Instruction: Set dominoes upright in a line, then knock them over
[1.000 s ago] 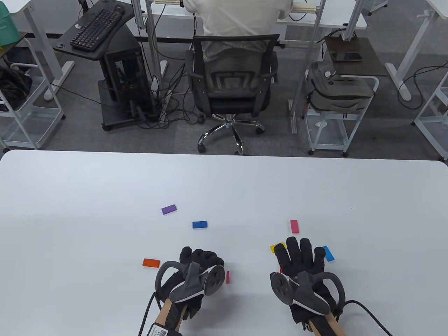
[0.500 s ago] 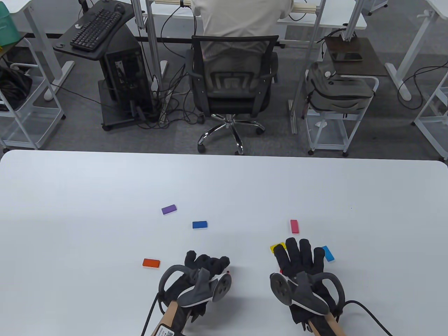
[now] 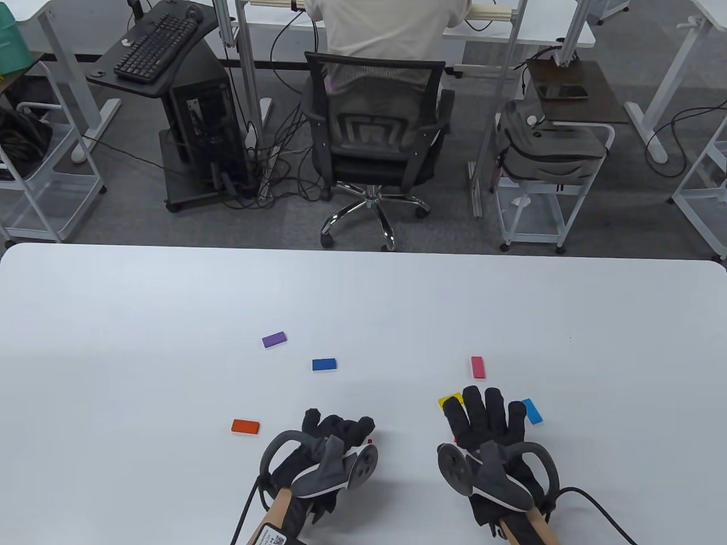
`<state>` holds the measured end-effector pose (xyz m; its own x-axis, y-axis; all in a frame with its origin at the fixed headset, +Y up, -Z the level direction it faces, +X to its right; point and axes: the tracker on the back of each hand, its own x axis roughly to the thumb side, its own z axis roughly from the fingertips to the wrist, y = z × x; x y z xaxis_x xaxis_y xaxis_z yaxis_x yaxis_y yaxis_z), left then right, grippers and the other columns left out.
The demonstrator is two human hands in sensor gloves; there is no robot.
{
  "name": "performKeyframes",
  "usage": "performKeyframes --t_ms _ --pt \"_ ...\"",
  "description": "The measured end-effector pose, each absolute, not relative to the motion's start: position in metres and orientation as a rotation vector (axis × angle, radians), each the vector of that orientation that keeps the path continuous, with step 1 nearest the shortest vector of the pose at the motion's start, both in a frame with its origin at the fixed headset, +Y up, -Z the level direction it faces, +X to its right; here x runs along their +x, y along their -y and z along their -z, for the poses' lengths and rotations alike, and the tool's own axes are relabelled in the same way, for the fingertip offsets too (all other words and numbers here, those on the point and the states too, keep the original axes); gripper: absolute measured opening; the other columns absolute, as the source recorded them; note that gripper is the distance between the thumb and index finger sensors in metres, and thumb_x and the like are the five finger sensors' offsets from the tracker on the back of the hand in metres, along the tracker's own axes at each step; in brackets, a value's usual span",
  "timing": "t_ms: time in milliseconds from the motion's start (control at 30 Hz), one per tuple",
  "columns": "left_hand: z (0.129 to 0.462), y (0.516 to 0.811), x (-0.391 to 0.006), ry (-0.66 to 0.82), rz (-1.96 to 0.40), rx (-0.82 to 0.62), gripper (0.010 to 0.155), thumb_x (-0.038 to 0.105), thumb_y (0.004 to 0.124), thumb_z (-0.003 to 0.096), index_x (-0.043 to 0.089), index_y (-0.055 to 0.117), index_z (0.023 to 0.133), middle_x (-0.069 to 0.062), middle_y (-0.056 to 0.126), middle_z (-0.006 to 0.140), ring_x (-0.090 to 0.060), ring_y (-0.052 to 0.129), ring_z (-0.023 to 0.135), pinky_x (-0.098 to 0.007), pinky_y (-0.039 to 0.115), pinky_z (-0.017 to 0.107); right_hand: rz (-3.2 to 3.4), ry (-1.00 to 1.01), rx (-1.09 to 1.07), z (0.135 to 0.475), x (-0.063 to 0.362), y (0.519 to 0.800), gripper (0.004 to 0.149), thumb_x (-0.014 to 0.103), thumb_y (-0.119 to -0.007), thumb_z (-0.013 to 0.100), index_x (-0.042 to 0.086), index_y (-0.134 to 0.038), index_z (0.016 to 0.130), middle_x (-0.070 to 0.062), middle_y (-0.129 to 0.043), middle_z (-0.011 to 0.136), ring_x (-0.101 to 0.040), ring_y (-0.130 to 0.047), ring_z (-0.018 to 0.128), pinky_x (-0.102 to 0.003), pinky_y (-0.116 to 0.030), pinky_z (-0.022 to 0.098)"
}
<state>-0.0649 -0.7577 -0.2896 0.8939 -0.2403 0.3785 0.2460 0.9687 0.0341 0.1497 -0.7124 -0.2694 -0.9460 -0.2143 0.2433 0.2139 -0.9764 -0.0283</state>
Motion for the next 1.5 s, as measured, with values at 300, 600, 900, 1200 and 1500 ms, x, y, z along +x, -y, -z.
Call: performKeyframes --t_ms 300,600,900,1200,1500 --pt "0.288 0.756 -0.063 0.395 0.259 -0.024 0.067 0.044 0.074 0.0490 0.038 0.046 0.110 0.019 0.076 0.106 -0.008 0.082 0.101 -0.056 0.056 0.079 2.896 0.006 -0.366 0.269 0.149 0.713 0.072 0.050 -0.053 0.063 0.013 -0.024 0.118 -0.028 -0.023 0.122 -0.062 -0.024 0.105 -0.077 -0.023 0.067" --pt "0.288 0.756 -0.063 0.397 0.260 -0.040 0.068 0.044 0.074 0.0489 0.037 0.045 0.110 0.018 0.075 0.107 -0.010 0.080 0.103 -0.057 0.056 0.079 2.893 0.009 -0.365 0.269 0.149 0.713 0.072 0.050 -0.053 0.063 0.013 -0.024 0.118 -0.028 -0.023 0.122 -0.062 -0.024 0.105 -0.077 -0.022 0.067" --pt "0.288 0.743 -0.071 0.398 0.229 -0.044 0.075 0.048 0.073 0.0482 0.032 0.040 0.113 0.009 0.068 0.115 -0.019 0.073 0.109 -0.058 0.055 0.079 2.900 0.005 -0.364 0.269 0.149 0.713 0.072 0.050 -0.053 0.063 0.013 -0.024 0.118 -0.028 -0.023 0.122 -0.062 -0.024 0.105 -0.077 -0.023 0.067" --pt "0.301 0.715 -0.099 0.268 0.209 0.041 0.069 0.051 0.070 0.0495 0.034 0.047 0.112 0.004 0.065 0.118 -0.023 0.069 0.111 -0.059 0.053 0.079 2.909 0.004 -0.361 0.270 0.150 0.713 0.072 0.050 -0.053 0.063 0.013 -0.024 0.118 -0.028 -0.023 0.122 -0.062 -0.024 0.105 -0.077 -0.023 0.067" --pt "0.375 0.722 -0.097 0.157 0.391 -0.030 0.061 0.052 0.069 0.0486 0.041 0.056 0.107 0.012 0.068 0.116 -0.017 0.070 0.112 -0.056 0.053 0.081 2.913 0.012 -0.357 0.271 0.151 0.714 0.072 0.050 -0.053 0.063 0.013 -0.024 0.118 -0.028 -0.023 0.122 -0.061 -0.024 0.105 -0.076 -0.023 0.067"
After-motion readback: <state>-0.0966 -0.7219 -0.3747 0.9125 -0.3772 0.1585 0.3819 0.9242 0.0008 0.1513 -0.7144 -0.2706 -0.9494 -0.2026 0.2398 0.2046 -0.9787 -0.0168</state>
